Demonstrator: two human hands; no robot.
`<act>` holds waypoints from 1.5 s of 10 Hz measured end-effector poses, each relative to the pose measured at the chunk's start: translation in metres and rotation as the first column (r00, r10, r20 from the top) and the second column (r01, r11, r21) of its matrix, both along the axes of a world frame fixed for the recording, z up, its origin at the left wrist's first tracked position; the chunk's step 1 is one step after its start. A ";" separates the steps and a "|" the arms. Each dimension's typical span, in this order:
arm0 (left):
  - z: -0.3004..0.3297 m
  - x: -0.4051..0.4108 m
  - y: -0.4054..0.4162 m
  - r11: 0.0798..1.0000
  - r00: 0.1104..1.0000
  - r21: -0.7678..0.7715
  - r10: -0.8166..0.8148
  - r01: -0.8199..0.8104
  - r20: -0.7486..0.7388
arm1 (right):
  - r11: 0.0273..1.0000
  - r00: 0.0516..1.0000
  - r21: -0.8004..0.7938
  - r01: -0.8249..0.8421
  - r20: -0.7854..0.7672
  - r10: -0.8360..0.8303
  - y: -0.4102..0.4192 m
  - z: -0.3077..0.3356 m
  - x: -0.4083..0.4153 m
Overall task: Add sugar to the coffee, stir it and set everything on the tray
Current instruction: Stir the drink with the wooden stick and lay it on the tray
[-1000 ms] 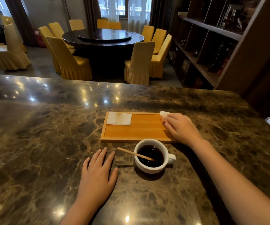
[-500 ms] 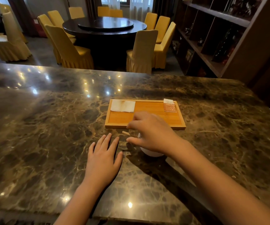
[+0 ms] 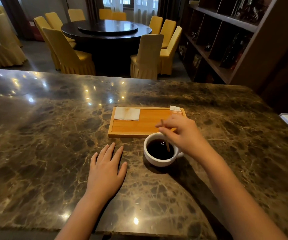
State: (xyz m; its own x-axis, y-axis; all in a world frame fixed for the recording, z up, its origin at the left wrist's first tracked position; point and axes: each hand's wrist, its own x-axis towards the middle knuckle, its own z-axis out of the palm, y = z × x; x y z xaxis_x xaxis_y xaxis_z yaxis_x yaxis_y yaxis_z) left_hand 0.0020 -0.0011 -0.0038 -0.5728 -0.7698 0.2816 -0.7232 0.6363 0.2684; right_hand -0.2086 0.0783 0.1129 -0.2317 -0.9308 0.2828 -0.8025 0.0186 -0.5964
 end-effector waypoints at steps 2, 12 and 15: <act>0.000 0.000 -0.001 1.000 1.000 0.010 -0.001 0.001 0.004 | 0.980 0.946 -0.066 0.187 0.283 -0.161 0.032 -0.009 -0.025; 0.001 -0.001 0.000 1.000 1.000 0.008 -0.006 0.006 0.007 | 0.958 0.946 -0.165 0.236 0.263 -0.188 0.070 -0.025 -0.015; 0.000 0.000 -0.001 1.000 1.000 0.008 -0.004 0.004 0.012 | 0.945 0.845 -0.225 0.239 0.527 -0.089 0.053 -0.037 0.008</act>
State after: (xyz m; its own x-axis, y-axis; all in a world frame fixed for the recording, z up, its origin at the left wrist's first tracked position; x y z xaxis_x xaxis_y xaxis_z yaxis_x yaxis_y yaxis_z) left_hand 0.0016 -0.0024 -0.0036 -0.5795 -0.7696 0.2681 -0.7237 0.6372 0.2649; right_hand -0.2007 0.1310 0.0761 -0.5537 -0.7693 0.3188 -0.3886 -0.0999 -0.9160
